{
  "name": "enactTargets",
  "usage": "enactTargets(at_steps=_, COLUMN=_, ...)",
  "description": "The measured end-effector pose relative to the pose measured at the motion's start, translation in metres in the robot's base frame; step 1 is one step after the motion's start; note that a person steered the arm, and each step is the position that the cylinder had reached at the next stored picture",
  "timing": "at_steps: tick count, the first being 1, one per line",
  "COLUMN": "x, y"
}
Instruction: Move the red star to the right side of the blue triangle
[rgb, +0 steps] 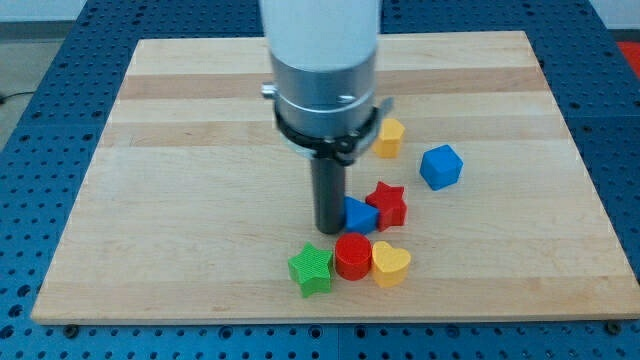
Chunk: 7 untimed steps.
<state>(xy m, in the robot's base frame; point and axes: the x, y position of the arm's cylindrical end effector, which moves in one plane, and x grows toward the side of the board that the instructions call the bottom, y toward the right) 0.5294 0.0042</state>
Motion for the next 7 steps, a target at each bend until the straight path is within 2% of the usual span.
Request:
enactTargets(at_steps=1, x=0.001, y=0.006)
enactTargets(at_steps=3, x=-0.047, y=0.004)
enactTargets(at_steps=7, x=-0.049, y=0.047)
